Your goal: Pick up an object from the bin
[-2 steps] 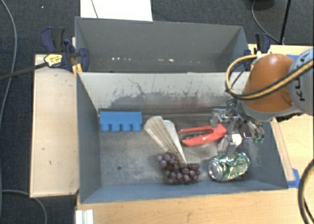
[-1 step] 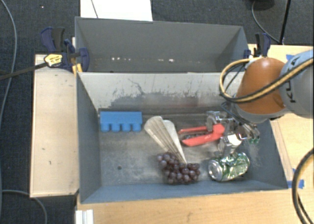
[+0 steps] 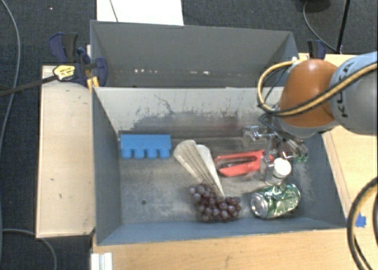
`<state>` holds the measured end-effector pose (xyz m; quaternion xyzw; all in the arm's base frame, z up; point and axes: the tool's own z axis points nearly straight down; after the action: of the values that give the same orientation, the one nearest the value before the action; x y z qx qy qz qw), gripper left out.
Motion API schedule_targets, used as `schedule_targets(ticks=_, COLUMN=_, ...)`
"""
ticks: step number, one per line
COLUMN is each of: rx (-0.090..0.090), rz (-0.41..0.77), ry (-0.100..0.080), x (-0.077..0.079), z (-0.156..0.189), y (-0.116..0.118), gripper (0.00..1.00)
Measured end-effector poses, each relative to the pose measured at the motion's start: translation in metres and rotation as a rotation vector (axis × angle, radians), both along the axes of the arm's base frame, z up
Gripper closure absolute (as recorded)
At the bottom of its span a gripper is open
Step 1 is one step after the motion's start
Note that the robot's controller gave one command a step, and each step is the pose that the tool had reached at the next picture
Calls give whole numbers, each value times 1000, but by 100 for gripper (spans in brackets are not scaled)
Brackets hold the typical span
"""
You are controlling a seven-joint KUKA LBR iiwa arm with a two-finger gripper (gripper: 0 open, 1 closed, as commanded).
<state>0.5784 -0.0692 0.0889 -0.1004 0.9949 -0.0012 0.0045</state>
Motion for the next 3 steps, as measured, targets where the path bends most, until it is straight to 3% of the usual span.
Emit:
schedule_targets(ticks=1, rx=0, rz=32, ry=-3, x=12, z=-7, y=11, gripper=0)
schedule_targets(ticks=2, rx=-1, rz=148, ry=-2, x=13, z=-17, y=28, gripper=100)
schedule_targets(ticks=3, rx=-2, rz=148, ry=-2, x=13, z=-17, y=28, gripper=100)
